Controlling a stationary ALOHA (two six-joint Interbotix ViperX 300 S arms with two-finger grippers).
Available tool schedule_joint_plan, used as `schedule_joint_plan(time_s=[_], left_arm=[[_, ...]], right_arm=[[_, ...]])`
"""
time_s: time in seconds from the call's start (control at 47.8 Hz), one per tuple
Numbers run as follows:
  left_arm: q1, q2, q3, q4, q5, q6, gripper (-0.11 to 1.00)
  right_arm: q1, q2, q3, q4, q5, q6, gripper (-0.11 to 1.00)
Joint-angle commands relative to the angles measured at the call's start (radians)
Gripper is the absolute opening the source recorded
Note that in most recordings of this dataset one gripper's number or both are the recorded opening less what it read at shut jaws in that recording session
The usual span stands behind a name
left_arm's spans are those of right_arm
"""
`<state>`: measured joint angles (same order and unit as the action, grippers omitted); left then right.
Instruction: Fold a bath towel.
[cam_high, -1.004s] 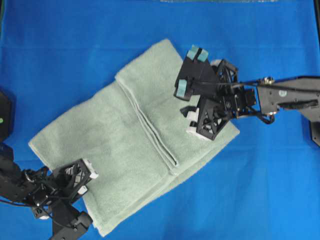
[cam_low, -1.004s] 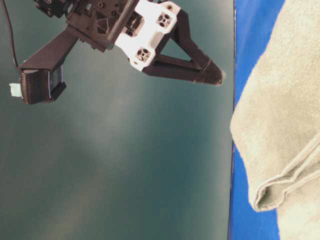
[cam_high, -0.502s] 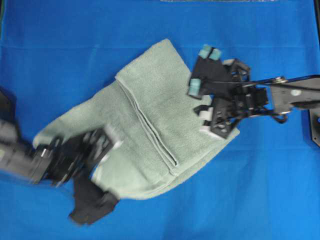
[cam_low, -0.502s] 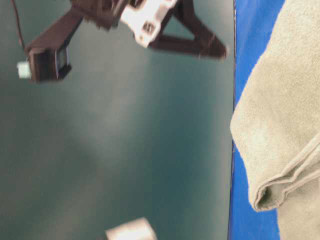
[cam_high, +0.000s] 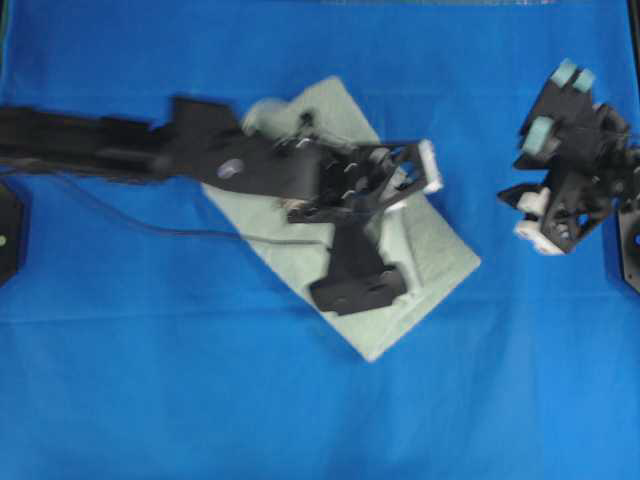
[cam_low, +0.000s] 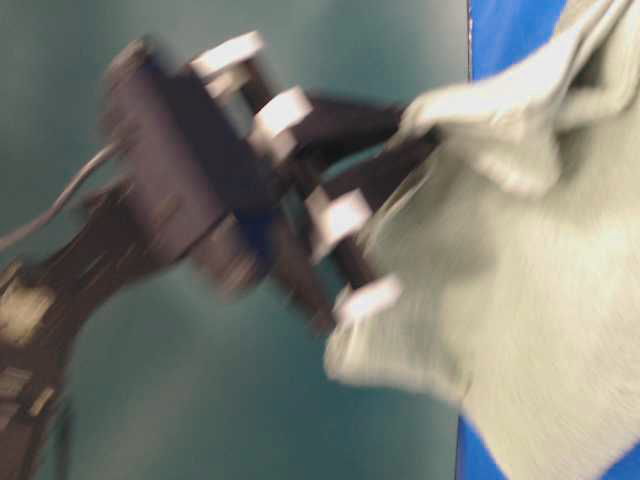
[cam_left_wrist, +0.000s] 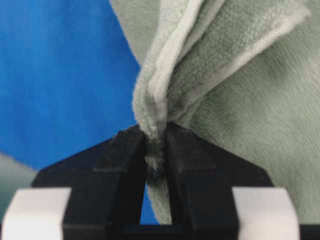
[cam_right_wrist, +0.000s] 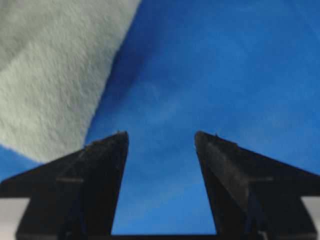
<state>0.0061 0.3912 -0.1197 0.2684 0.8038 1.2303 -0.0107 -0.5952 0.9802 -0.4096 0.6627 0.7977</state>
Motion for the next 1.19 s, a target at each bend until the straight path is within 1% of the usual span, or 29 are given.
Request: schedule_joint_plan(time_s=[0.0,0.084,0.125,0.209,0.314,0.46,0.481,0.523,0.585,0.606,0.669,0.711,0.753,0.774,0.794,0.878,0.962,1.045,1.066,1.108,1.171], left_arm=[[0.021,0.04,-0.086,-0.058,-0.005,0.003,0.09],[0.032,0.049,-0.095,-0.1,-0.012,-0.014,0.09],[0.034,0.048,-0.095,-0.11,-0.02,-0.026,0.09],[0.037,0.046,-0.091,-0.138,-0.037,-0.064,0.09],[0.038,0.043,-0.08,-0.146,-0.051,-0.14,0.09],[0.041,0.034,-0.058,-0.146,-0.081,-0.233,0.1],[0.043,0.031,-0.055,-0.146,-0.089,-0.245,0.13],[0.044,0.026,-0.048,-0.146,-0.109,-0.268,0.23],[0.046,0.012,-0.031,-0.146,-0.146,-0.313,0.42],[0.046,0.006,-0.023,-0.146,-0.156,-0.324,0.5],[0.046,-0.017,-0.011,-0.144,-0.17,-0.36,0.68],[0.046,-0.038,-0.003,-0.143,-0.169,-0.383,0.78],[0.046,-0.074,0.011,-0.144,-0.169,-0.422,0.84],[0.044,-0.087,0.018,-0.144,-0.169,-0.44,0.85],[0.043,-0.103,0.028,-0.144,-0.167,-0.459,0.84],[0.035,-0.169,0.077,-0.144,-0.172,-0.552,0.73],[0.025,-0.245,0.144,-0.144,-0.184,-0.663,0.67],[0.009,-0.33,0.227,-0.144,-0.218,-0.775,0.67],[0.0,-0.362,0.262,-0.144,-0.238,-0.819,0.67],[-0.014,-0.405,0.31,-0.144,-0.272,-0.879,0.67],[-0.034,-0.476,0.383,-0.144,-0.321,-0.933,0.67]], right_arm=[[-0.005,-0.035,0.008,-0.005,-0.008,0.006,0.59],[-0.005,-0.049,0.015,-0.003,-0.008,0.008,0.59],[-0.005,-0.049,0.018,-0.006,-0.006,0.006,0.59],[-0.005,-0.046,0.017,-0.025,-0.008,0.008,0.59],[-0.003,-0.038,0.014,-0.048,-0.018,0.008,0.59],[-0.005,-0.038,0.014,-0.052,-0.04,0.009,0.59],[-0.005,-0.038,0.014,-0.052,-0.041,0.009,0.59],[-0.005,-0.038,0.012,-0.052,-0.046,0.009,0.59],[-0.005,-0.038,0.011,-0.052,-0.049,0.009,0.59],[-0.005,-0.038,0.011,-0.052,-0.051,0.009,0.59],[-0.005,-0.038,0.011,-0.052,-0.058,0.009,0.59],[-0.005,-0.038,0.008,-0.052,-0.061,0.009,0.59],[-0.005,-0.038,0.006,-0.052,-0.069,0.008,0.59],[-0.005,-0.038,0.005,-0.052,-0.072,0.008,0.59],[-0.005,-0.038,0.0,-0.054,-0.078,0.006,0.59],[-0.005,-0.038,-0.011,-0.058,-0.089,0.0,0.59],[-0.005,-0.038,-0.026,-0.071,-0.091,-0.002,0.59],[-0.005,-0.038,-0.043,-0.091,-0.092,-0.003,0.59],[-0.005,-0.038,-0.048,-0.097,-0.094,-0.003,0.59],[-0.005,-0.04,-0.055,-0.109,-0.095,-0.003,0.59],[-0.005,-0.038,-0.071,-0.13,-0.103,-0.005,0.59]])
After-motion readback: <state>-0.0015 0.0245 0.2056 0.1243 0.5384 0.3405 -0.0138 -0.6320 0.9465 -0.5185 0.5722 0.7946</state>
